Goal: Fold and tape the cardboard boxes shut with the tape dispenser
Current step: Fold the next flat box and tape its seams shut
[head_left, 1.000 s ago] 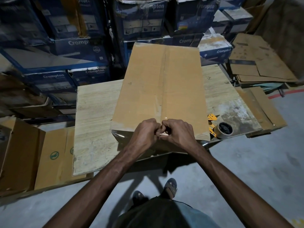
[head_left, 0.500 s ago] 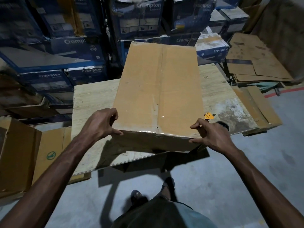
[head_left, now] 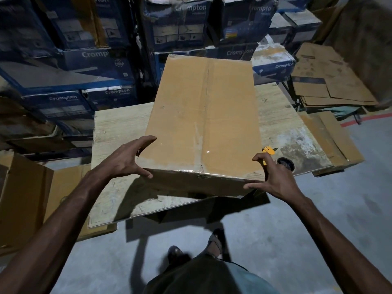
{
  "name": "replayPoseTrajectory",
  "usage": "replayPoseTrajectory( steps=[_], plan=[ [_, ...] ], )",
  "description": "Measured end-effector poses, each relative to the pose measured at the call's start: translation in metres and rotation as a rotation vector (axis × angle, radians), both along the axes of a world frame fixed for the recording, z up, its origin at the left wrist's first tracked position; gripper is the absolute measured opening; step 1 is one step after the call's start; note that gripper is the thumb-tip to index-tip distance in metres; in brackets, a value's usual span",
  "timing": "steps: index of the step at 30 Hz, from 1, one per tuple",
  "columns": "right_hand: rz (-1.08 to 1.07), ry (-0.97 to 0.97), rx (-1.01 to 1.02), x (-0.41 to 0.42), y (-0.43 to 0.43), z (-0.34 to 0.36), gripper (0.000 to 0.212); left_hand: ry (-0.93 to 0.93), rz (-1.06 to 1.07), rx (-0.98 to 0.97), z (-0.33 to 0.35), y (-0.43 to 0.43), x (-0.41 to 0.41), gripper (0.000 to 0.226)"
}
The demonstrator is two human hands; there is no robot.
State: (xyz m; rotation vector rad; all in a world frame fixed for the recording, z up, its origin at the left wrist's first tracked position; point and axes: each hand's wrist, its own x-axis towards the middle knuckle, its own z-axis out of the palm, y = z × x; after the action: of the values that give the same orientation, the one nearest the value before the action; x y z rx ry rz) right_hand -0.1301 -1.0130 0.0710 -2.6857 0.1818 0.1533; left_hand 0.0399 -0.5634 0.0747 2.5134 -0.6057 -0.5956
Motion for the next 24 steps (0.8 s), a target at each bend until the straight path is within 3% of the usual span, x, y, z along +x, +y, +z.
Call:
replayPoseTrajectory(
  steps=[3, 6, 8, 10, 13, 15, 19, 24],
  plan=[
    [-0.055, 0.044, 0.100, -0.008, 0.004, -0.003, 0.111, 0.196, 0.029, -0.195, -0.003, -0.001, -0.003, 0.128],
    [-0.374, 0.010, 0.597, -0.005, 0.006, -0.007, 0.113, 0.288, 0.246, -0.444, -0.005, -0.018, 0.000, 0.116],
    [-0.546, 0.052, 0.855, 0.010, 0.011, -0.010, 0.117, 0.309, 0.416, -0.513, -0.009, -0.034, 0.005, 0.106],
    [-0.607, 0.124, 0.900, 0.027, 0.023, -0.012, 0.118, 0.335, 0.528, -0.574, -0.014, -0.045, 0.008, 0.097],
    [-0.681, 0.042, 0.821, 0.041, 0.040, -0.020, 0.100, 0.346, 0.589, -0.620, -0.016, -0.052, 0.006, 0.077],
    [-0.708, 0.037, 0.822, 0.043, 0.041, -0.024, 0.101, 0.354, 0.598, -0.631, -0.017, -0.052, 0.003, 0.071],
    [-0.633, 0.117, 1.065, 0.051, 0.031, -0.022, 0.119, 0.373, 0.592, -0.622, -0.016, -0.052, 0.000, 0.071],
    [-0.579, 0.073, 1.064, 0.055, 0.030, -0.015, 0.101, 0.366, 0.593, -0.620, -0.014, -0.051, -0.002, 0.075]
  ],
)
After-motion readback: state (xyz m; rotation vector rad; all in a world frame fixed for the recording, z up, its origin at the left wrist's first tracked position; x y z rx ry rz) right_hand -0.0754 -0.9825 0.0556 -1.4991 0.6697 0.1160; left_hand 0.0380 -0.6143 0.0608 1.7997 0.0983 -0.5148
